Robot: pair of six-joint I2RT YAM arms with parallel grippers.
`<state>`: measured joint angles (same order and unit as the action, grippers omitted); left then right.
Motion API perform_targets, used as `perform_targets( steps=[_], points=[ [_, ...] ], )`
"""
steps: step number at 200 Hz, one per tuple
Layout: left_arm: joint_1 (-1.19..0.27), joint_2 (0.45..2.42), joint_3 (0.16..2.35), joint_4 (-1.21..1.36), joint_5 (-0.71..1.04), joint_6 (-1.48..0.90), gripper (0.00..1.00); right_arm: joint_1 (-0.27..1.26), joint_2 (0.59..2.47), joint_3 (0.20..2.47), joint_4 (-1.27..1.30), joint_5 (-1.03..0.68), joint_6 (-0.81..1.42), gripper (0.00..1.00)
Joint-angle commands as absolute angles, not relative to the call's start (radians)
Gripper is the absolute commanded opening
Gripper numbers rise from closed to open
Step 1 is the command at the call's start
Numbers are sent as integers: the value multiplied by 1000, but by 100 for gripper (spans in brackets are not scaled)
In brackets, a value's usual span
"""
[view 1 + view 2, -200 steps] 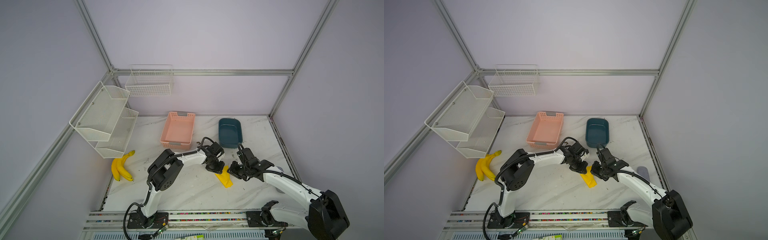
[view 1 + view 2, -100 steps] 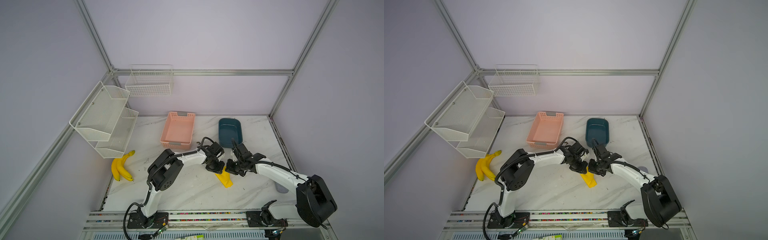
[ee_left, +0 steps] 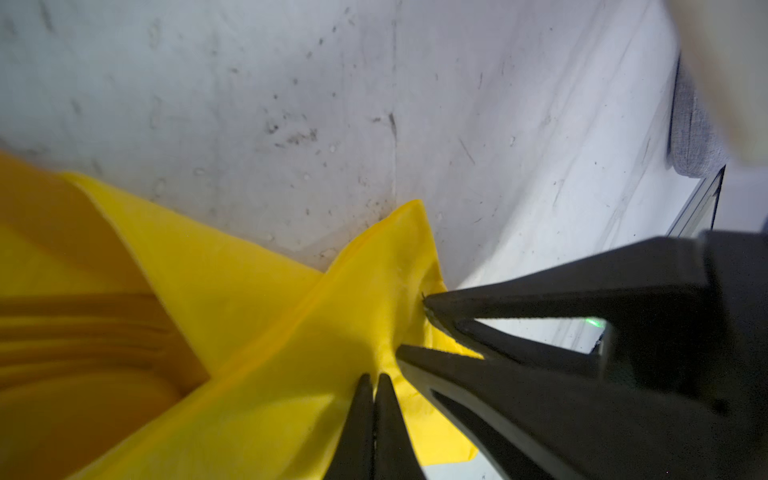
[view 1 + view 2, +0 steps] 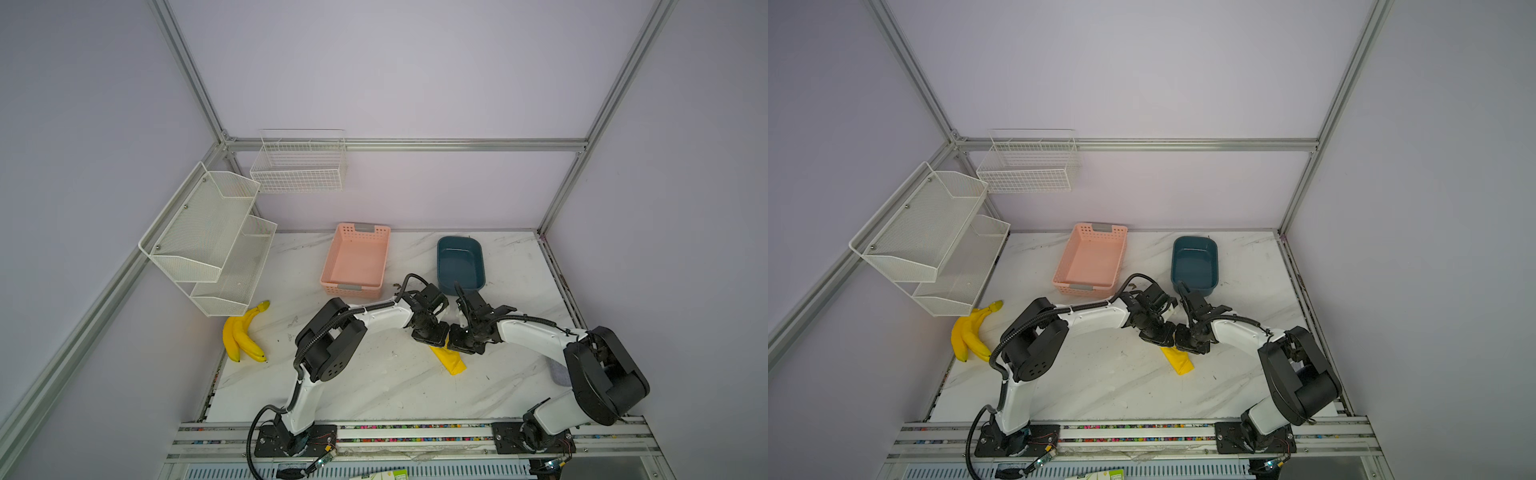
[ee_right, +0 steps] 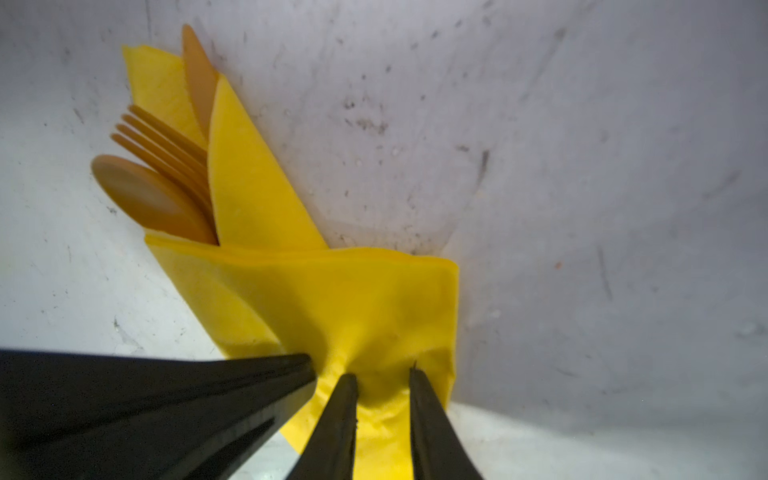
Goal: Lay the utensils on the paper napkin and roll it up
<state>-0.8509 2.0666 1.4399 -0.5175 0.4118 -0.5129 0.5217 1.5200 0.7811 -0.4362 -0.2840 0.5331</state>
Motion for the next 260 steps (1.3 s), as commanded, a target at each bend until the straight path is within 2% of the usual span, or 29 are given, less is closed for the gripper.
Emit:
perform_targets(
  steps=[1,82,157,210,260],
  points=[
    [-846,2068,1407,-503,403,-518,5,517,1538,781,-441,-267,506,28],
    [-839,2051,1414,-502,394,-512,6,518,1546,746,-430,-313,482,34],
    [-791,1988,1421,-504,365,-500,6,553,1507,654,-325,-336,658,16],
    [-761,1846,1373,-495,287,-514,10,565,1445,563,-178,-362,827,0],
    [-712,1714,1149,-340,347,-635,20,564,1440,480,82,-476,990,0]
  ],
)
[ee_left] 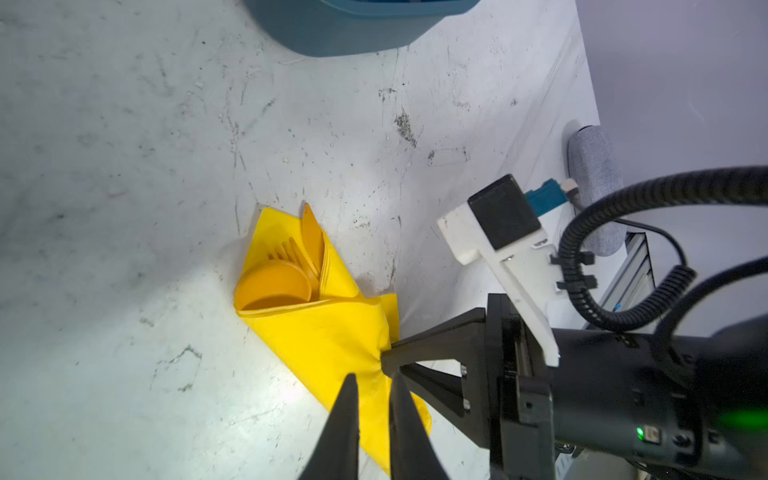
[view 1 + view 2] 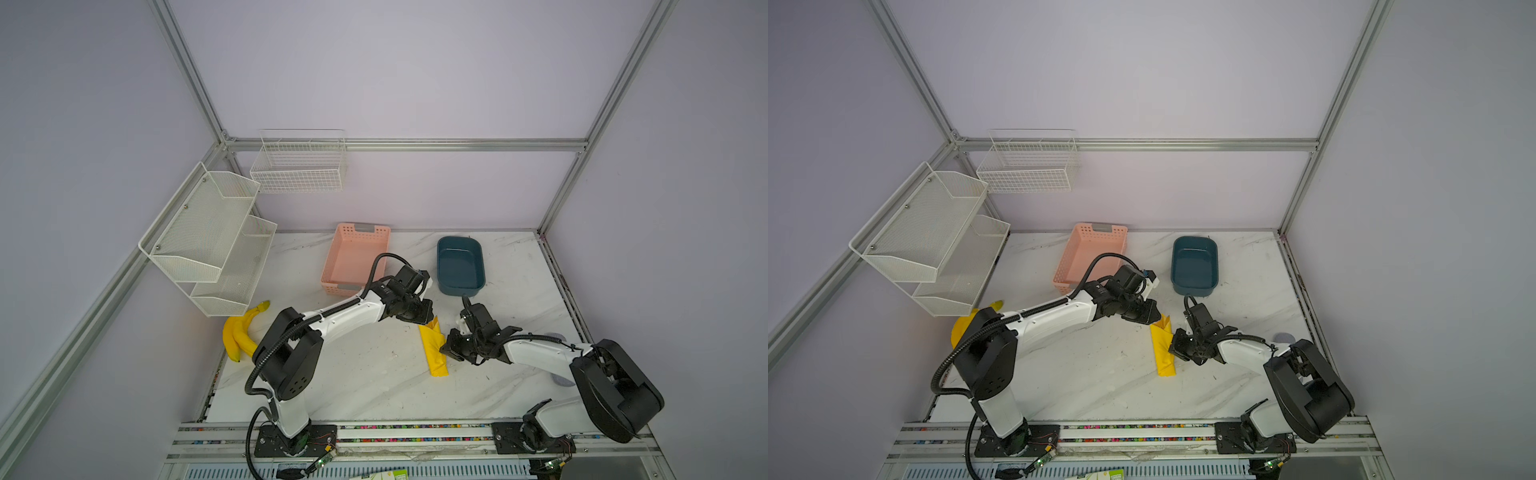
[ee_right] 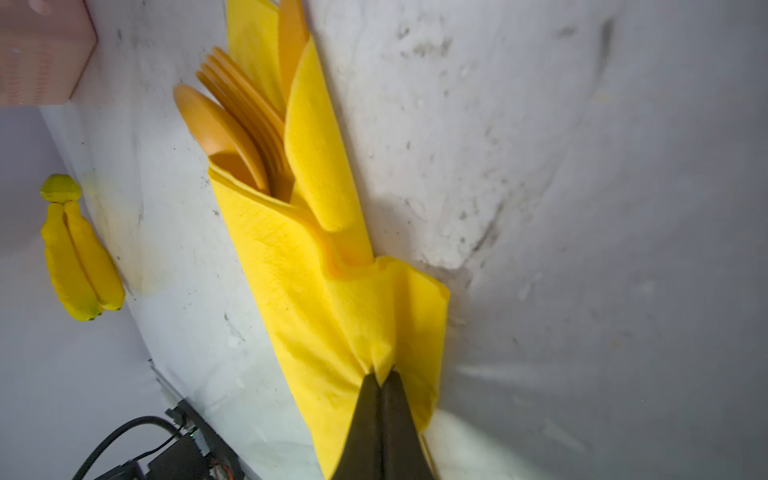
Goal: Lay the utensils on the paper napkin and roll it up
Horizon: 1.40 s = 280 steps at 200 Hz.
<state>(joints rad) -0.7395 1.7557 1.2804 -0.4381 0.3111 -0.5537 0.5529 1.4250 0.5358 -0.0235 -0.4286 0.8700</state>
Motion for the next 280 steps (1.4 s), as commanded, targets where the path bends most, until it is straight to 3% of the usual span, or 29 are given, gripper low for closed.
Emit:
perform_targets(
  steps=[1,50,109,182,280],
  points=[
    [-711,1713,1143,-335,350,-637,20,565,1440,478,86,-477,993,0],
    [-686,1681,902,-64,471,-816,34,549,1460,424,183,-517,1056,0],
    [-686,1737,770,183,545,-973,51,513,1460,387,218,-546,1071,0],
    [-686,1875,662,519,635,-1170,57,504,1476,369,253,-577,1087,0],
    [-721,1907,725,426,613,-1119,59,502,1493,379,265,-586,1086,0]
  ],
)
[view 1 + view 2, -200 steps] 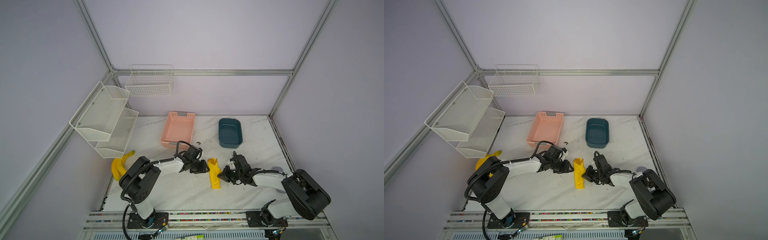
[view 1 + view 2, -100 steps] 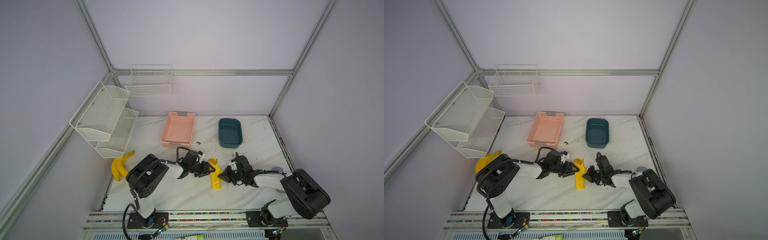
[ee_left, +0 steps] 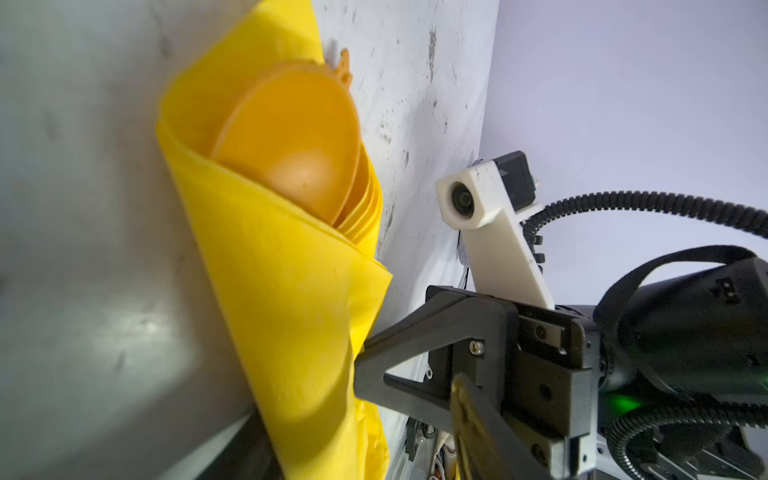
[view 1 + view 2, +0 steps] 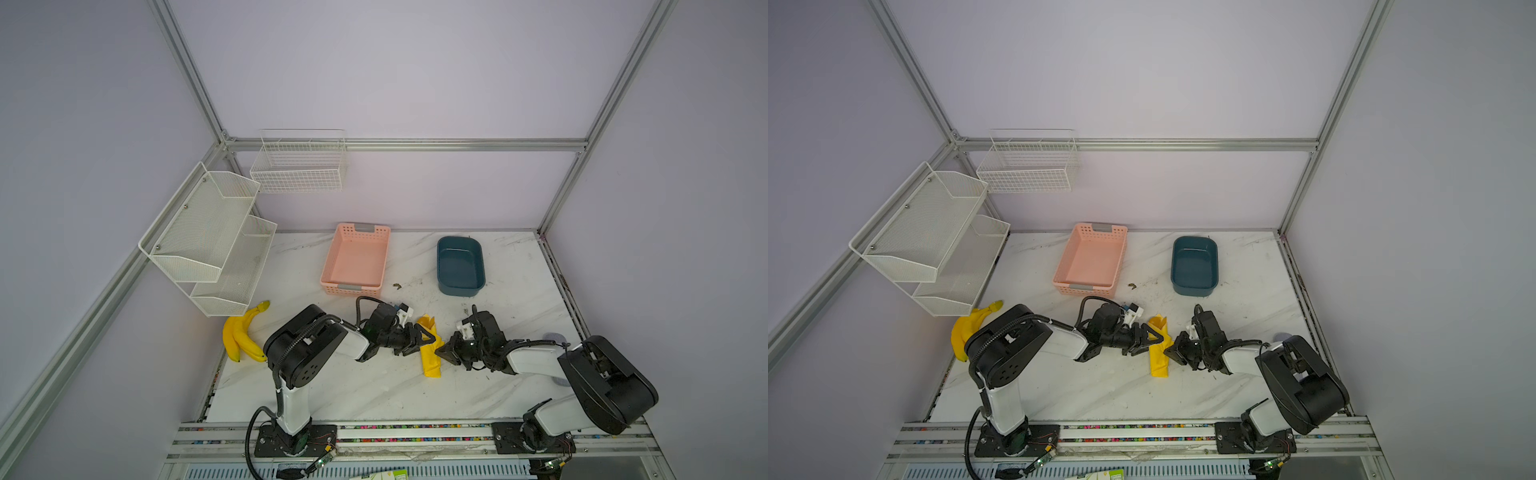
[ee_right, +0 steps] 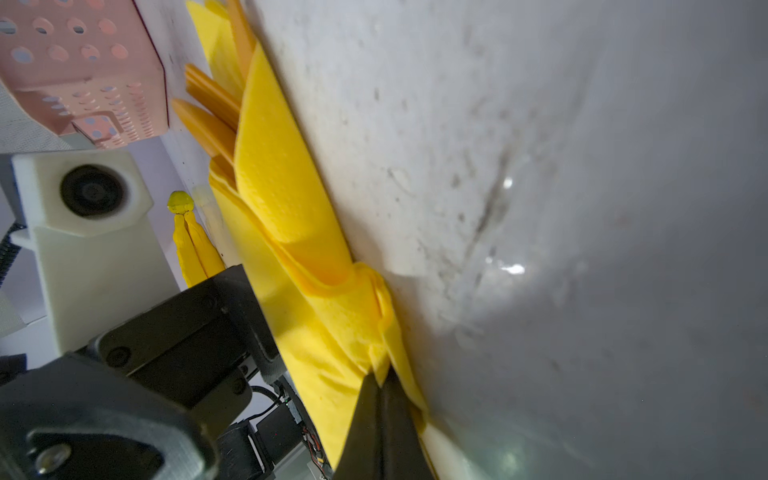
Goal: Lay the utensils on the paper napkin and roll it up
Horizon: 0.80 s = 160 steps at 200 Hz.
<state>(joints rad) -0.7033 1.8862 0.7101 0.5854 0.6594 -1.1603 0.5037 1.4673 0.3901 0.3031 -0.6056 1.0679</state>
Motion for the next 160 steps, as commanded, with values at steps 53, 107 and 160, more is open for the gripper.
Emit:
perform_targets(
  steps=[53,107,160],
  points=[
    [-752,1904,798,294,584,-1046,58,502,1491,381,268,-586,1086,0],
    [-761,1906,828,255,558,-1007,48,502,1490,386,272,-586,1088,0],
    [-760,1900,837,241,551,-989,35,502,1473,381,261,-578,1091,0]
  ],
)
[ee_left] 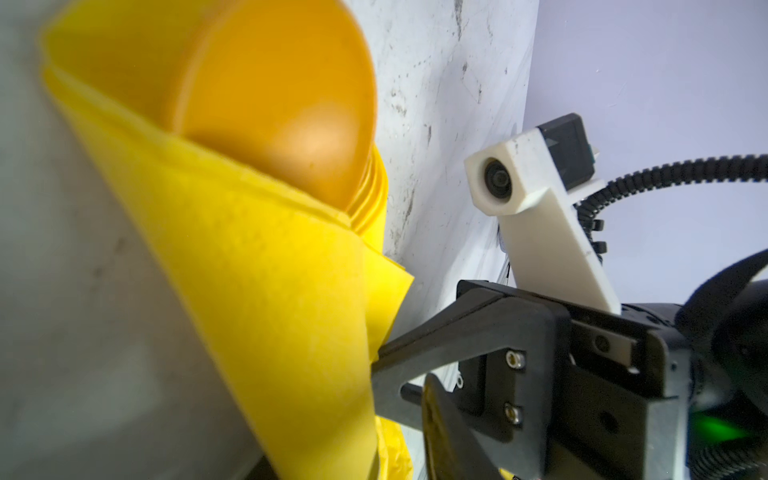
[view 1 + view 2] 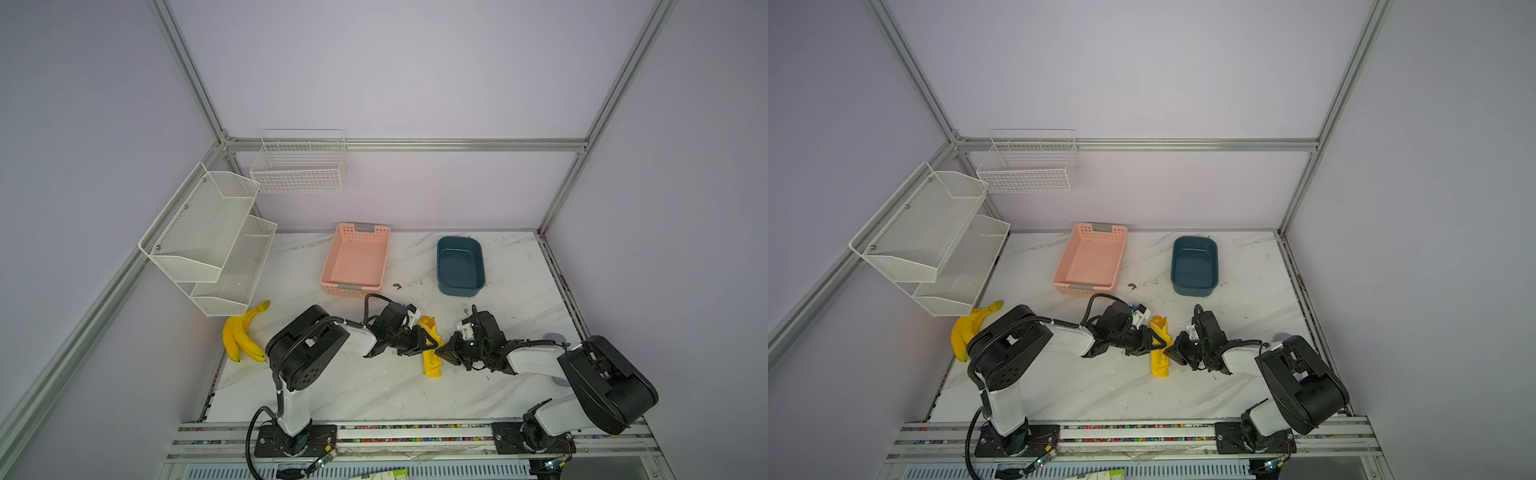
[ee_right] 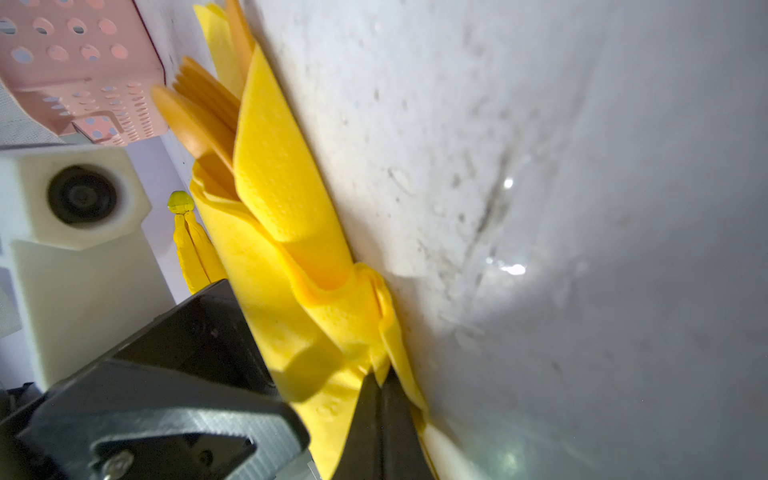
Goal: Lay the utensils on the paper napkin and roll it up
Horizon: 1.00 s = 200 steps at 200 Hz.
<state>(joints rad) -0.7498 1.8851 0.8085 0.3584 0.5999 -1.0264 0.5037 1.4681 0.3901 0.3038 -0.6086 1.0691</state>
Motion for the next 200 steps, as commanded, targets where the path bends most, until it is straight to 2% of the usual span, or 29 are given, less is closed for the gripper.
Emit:
perform_targets(
  steps=[1,149,200],
  points=[
    [-760,1900,837,240,552,-988,35,502,1473,382,261,-578,1091,0],
    [-747,1884,861,196,528,-948,18,502,1422,392,222,-571,1075,0],
    [-722,1850,885,161,529,-916,16,502,1379,446,144,-563,1063,6]
  ],
)
